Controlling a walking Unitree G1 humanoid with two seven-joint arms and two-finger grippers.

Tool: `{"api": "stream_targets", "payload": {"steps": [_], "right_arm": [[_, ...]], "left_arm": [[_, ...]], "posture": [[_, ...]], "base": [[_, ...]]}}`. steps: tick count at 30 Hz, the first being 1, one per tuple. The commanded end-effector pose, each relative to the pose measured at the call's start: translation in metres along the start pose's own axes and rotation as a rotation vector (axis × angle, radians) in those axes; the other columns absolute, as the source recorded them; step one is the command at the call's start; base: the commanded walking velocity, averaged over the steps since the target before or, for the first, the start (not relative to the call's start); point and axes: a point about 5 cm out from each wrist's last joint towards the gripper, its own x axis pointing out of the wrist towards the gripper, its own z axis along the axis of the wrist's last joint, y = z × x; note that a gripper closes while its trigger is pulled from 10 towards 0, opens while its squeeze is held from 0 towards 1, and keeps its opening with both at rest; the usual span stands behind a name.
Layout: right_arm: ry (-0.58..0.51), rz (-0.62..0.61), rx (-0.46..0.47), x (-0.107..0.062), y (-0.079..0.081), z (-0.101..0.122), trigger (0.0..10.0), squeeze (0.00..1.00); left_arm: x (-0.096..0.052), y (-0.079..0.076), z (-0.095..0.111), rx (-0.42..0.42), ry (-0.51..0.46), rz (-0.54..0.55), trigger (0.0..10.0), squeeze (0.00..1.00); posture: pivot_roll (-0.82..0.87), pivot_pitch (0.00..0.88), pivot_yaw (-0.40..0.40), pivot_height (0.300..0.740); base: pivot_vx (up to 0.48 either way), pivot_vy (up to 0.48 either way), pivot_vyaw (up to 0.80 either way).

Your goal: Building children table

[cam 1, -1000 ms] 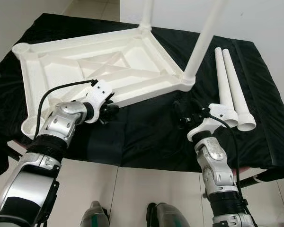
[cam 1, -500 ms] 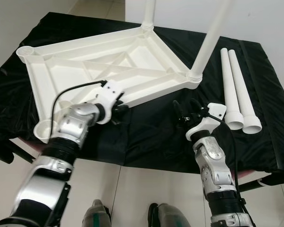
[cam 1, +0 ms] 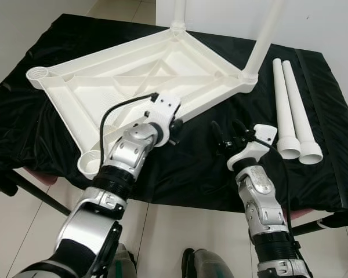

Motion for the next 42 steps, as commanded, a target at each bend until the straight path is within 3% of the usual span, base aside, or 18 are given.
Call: {"api": "stream_targets", "payload": {"steps": [1, 7, 8, 9, 12, 13, 15, 18, 22, 23, 29, 42], "right_arm": [[0.01, -0.002, -0.013, 0.0, 0.0, -0.002, 10.0, 0.0], [0.012, -0.006, -0.013, -0.001, -0.001, -0.002, 10.0, 0.0], [0.013, -0.006, -0.014, 0.0, -0.001, -0.003, 10.0, 0.0], [0.013, -0.004, -0.013, 0.0, 0.0, -0.003, 10.0, 0.0], [0.011, -0.001, -0.012, 0.001, 0.002, -0.003, 10.0, 0.0], [0.009, -0.001, -0.011, 0.002, 0.002, -0.002, 10.0, 0.0], [0.009, -0.001, -0.011, 0.002, 0.002, -0.002, 10.0, 0.0], [0.008, -0.005, -0.01, 0.001, 0.001, -0.002, 10.0, 0.0], [0.009, -0.009, -0.009, 0.001, 0.0, -0.003, 10.0, 0.0], [0.011, -0.011, -0.008, 0.0, 0.0, -0.003, 10.0, 0.0], [0.012, -0.004, -0.006, 0.001, 0.002, -0.004, 10.0, 0.0], [0.012, 0.01, -0.011, 0.002, 0.002, -0.003, 10.0, 0.0]], "left_arm": [[0.0, -0.004, 0.019, 0.016, -0.066, -0.017, 10.0, 1.0], [-0.005, -0.009, 0.018, 0.074, -0.057, -0.071, 10.0, 1.0], [-0.006, -0.009, 0.017, 0.082, -0.052, -0.069, 10.0, 0.45], [-0.006, -0.01, 0.016, 0.094, -0.05, -0.077, 10.0, 0.0], [-0.009, -0.005, 0.014, 0.113, -0.033, -0.06, 10.0, 0.0], [-0.013, 0.005, 0.013, 0.14, -0.018, -0.02, 10.0, 0.0], [-0.015, 0.011, 0.012, 0.158, -0.01, 0.003, 10.0, 0.0], [-0.034, 0.039, 0.009, 0.218, 0.028, 0.064, 10.0, 0.0], [-0.051, 0.057, 0.007, 0.253, 0.055, 0.087, 10.0, 0.0], [-0.068, 0.072, 0.003, 0.261, 0.087, 0.112, 10.0, 0.0], [-0.086, 0.08, -0.009, 0.25, 0.133, 0.092, 10.0, 0.0], [-0.093, 0.073, -0.029, 0.224, 0.19, 0.014, 10.0, 0.0]], "posture": [[-0.04, 0.056, -0.018, 0.74], [-0.03, 0.055, -0.018, 0.74], [-0.03, 0.056, -0.018, 0.74], [-0.03, 0.057, -0.018, 0.74], [-0.02, 0.058, -0.017, 0.74], [-0.02, 0.058, -0.016, 0.74], [-0.02, 0.058, -0.016, 0.74], [-0.02, 0.059, -0.013, 0.74], [-0.02, 0.06, -0.013, 0.74], [-0.01, 0.065, -0.013, 0.74], [0.0, 0.065, -0.02, 0.74], [0.0, 0.06, -0.026, 0.74]], "base": [[0.0, 0.0, 0.0], [0.0, 0.0, 0.0], [0.0, 0.0, 0.0], [0.0, 0.0, 0.0], [0.0, 0.0, 0.0], [0.0, 0.0, 0.0], [0.0, 0.0, 0.0], [0.0, 0.0, 0.0], [0.0, 0.0, 0.0], [0.0, 0.0, 0.0], [0.0, 0.0, 0.0], [0.0, 0.0, 0.0]]}}
